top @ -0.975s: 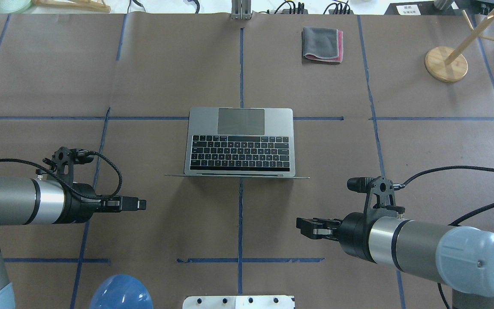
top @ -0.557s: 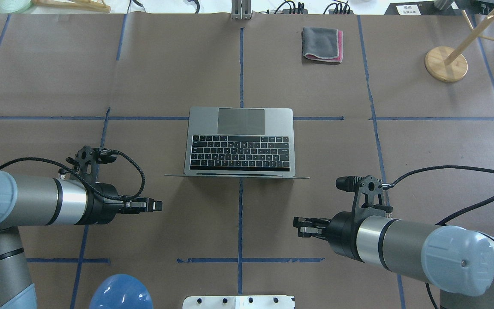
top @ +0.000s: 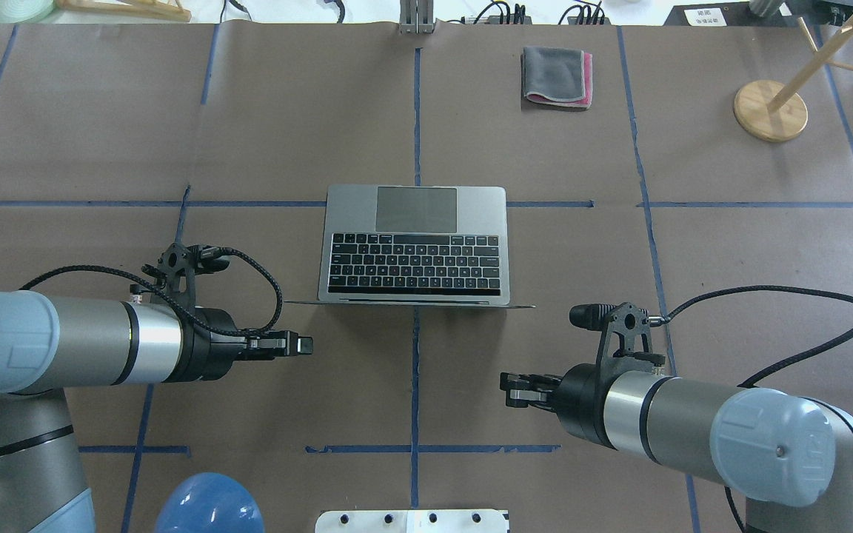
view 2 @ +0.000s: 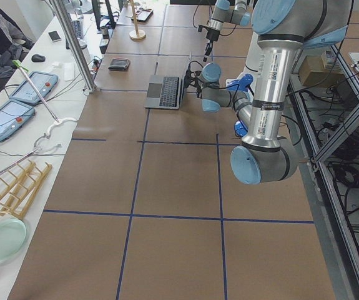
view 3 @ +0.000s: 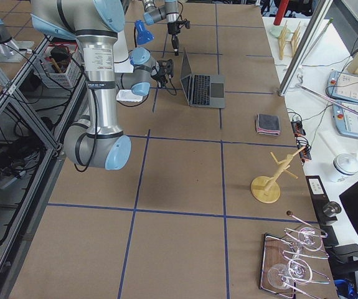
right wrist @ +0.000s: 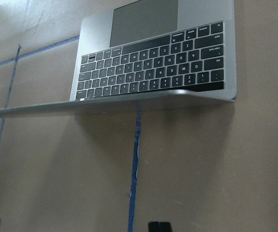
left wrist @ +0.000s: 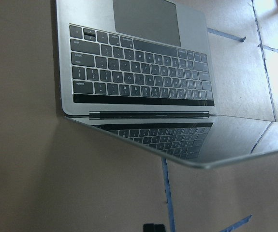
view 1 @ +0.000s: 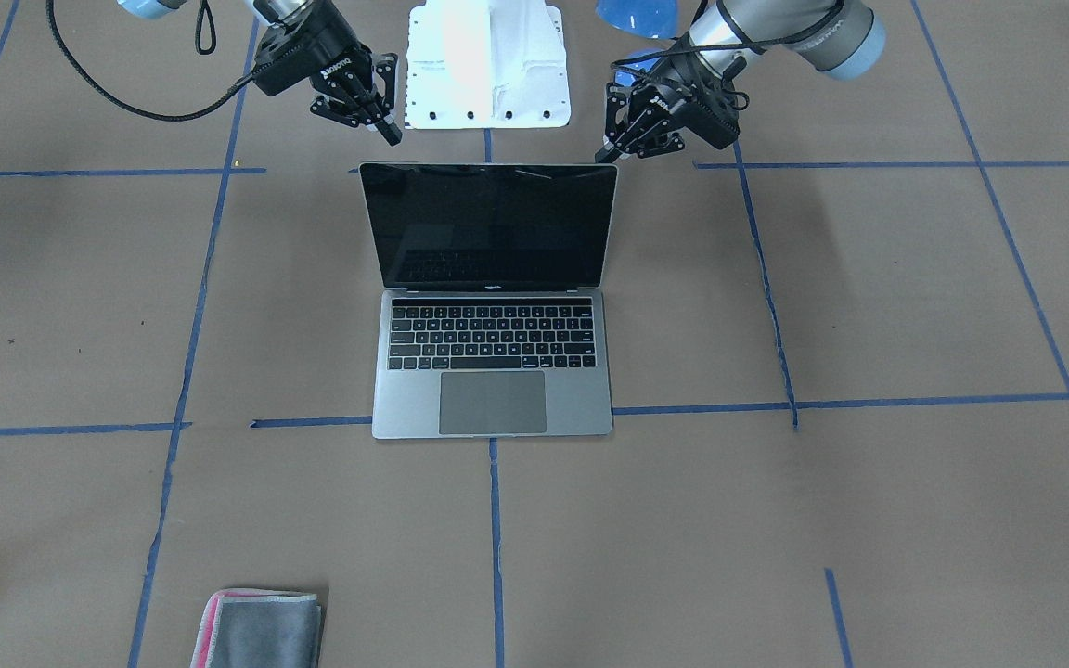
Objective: Close laptop
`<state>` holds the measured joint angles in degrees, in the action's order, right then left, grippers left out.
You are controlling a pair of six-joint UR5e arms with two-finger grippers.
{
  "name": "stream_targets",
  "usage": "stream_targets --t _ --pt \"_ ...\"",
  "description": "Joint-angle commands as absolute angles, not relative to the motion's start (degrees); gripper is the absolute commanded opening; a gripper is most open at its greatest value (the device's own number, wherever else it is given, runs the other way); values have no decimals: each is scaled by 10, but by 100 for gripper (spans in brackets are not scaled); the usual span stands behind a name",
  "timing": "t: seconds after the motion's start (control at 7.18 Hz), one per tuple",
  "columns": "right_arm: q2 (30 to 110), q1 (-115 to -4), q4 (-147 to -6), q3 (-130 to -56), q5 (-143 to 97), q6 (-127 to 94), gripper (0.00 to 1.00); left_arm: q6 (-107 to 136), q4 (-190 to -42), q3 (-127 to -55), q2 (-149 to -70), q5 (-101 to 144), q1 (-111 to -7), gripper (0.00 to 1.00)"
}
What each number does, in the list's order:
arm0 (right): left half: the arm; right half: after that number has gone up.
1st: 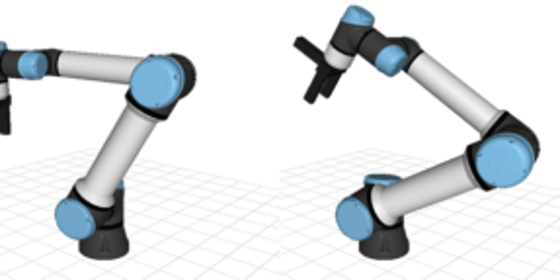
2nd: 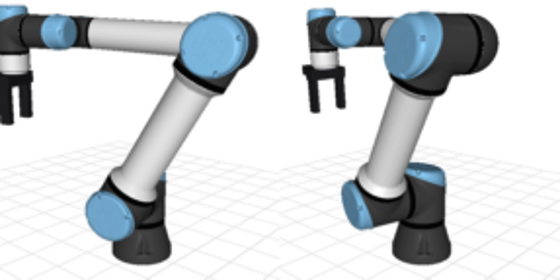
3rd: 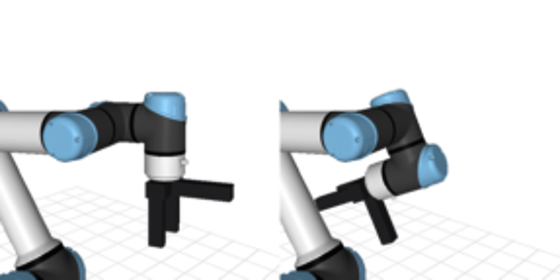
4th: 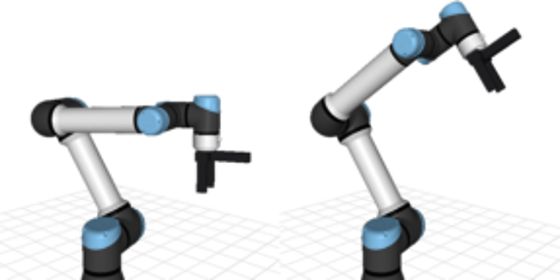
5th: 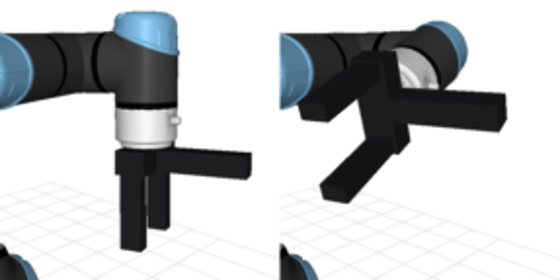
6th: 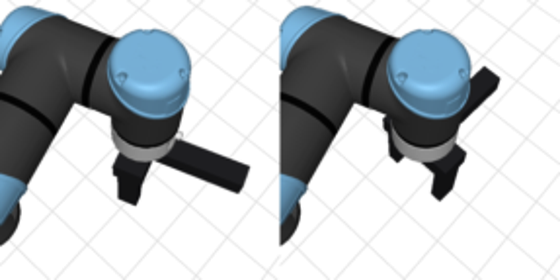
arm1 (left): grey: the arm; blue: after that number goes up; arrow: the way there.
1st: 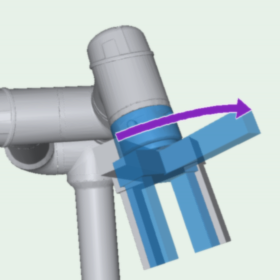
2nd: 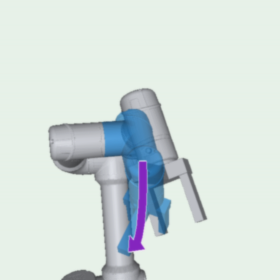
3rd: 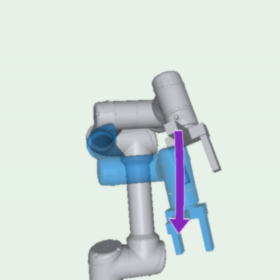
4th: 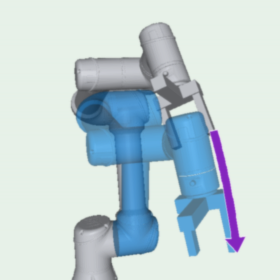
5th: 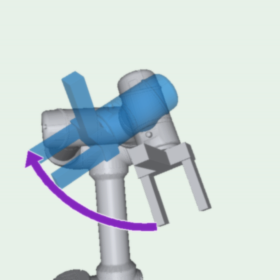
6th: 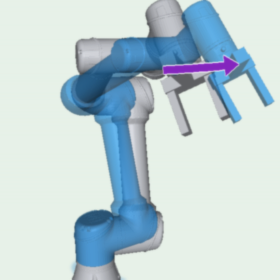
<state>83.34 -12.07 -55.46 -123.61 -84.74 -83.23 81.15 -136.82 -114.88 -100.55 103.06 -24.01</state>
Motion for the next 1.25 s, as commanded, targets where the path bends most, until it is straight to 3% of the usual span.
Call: stream_targets --t 0.0,1.11 --pt "832 -135 -555 -1235 -836 -832 5 822 -1363 -1148 -1012 1024 -241 2" --pt "812 -184 -555 -1216 -837 -832 5 823 -1364 -1148 -1012 1025 -250 0"
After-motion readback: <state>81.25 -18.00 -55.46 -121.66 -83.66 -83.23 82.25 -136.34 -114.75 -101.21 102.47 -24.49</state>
